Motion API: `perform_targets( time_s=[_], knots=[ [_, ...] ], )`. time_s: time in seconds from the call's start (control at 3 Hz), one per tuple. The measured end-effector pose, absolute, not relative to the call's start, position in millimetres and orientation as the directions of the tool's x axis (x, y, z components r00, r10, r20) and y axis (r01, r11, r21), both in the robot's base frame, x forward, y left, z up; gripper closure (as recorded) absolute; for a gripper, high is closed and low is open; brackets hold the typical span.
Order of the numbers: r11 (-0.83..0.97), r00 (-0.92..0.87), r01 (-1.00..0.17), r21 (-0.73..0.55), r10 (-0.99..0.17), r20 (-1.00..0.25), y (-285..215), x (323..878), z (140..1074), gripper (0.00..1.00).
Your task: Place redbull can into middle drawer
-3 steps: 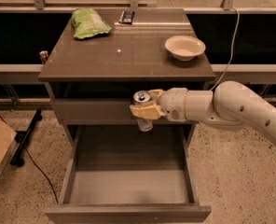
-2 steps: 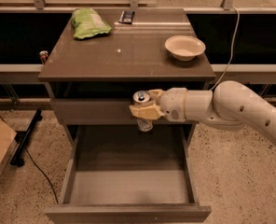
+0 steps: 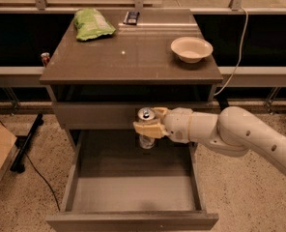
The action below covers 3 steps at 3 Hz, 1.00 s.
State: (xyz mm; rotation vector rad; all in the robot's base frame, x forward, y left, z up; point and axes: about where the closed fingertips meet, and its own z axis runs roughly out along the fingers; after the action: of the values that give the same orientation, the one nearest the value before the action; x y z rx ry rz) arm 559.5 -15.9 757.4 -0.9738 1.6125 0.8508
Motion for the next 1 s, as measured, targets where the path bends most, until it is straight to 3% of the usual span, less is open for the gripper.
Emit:
perform_targets(
  time_s=[1.0],
  knots=[
    [0.445, -0.205, -0.884, 0.143, -0.095, -0.974, -23, 541, 677, 1.00]
  ],
)
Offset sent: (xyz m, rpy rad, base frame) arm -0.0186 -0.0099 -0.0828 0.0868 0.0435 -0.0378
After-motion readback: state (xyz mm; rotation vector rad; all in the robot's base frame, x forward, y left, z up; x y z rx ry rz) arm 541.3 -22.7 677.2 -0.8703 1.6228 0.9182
